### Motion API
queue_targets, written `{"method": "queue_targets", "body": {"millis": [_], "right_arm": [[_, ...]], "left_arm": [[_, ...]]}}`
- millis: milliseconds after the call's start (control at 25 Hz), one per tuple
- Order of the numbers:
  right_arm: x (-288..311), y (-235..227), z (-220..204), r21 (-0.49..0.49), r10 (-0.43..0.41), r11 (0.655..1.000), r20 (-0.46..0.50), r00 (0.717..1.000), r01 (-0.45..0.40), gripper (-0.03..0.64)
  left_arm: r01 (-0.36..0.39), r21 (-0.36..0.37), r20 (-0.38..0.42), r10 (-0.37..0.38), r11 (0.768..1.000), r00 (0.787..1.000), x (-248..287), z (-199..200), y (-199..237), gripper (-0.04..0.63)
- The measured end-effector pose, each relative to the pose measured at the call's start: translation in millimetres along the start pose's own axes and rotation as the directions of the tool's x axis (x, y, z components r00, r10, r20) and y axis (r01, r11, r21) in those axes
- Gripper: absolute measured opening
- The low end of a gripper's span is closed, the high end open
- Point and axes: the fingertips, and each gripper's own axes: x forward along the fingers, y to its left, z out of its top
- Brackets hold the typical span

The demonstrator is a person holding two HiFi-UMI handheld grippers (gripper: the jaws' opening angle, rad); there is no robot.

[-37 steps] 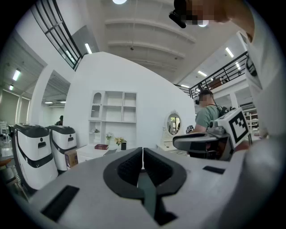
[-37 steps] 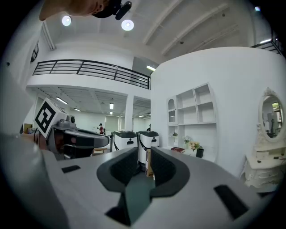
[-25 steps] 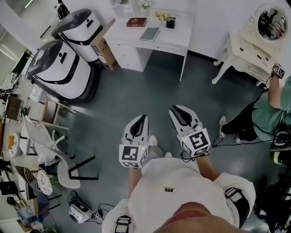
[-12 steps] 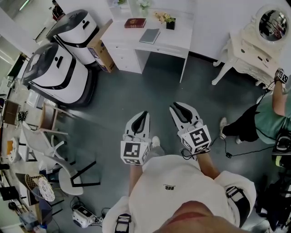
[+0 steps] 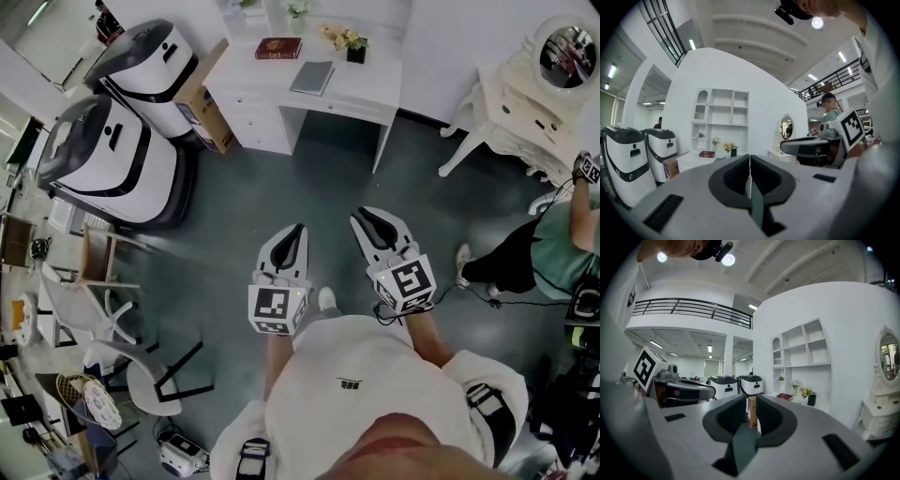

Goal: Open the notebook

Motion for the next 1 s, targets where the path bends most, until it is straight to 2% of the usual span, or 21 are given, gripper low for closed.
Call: {"method": "queue_targets", "body": {"millis": [440, 1000], "right_arm": [[63.7, -5.3, 4.8, -0.002, -0.04, 0.999, -0.013, 0.999, 0.04, 0.049], [111.9, -40.5, -1.7, -0.008, -0.082, 0.997, -0.02, 0.996, 0.082, 0.049]], "left_arm": [[0.051, 0.006, 0.007, -0.051, 0.999, 0.999, 34.5, 6.8, 58.4, 0.0], [0.086, 0.012, 0.012, -0.086, 0.996, 0.996, 91.3, 7.2, 91.3, 0.0]]}}
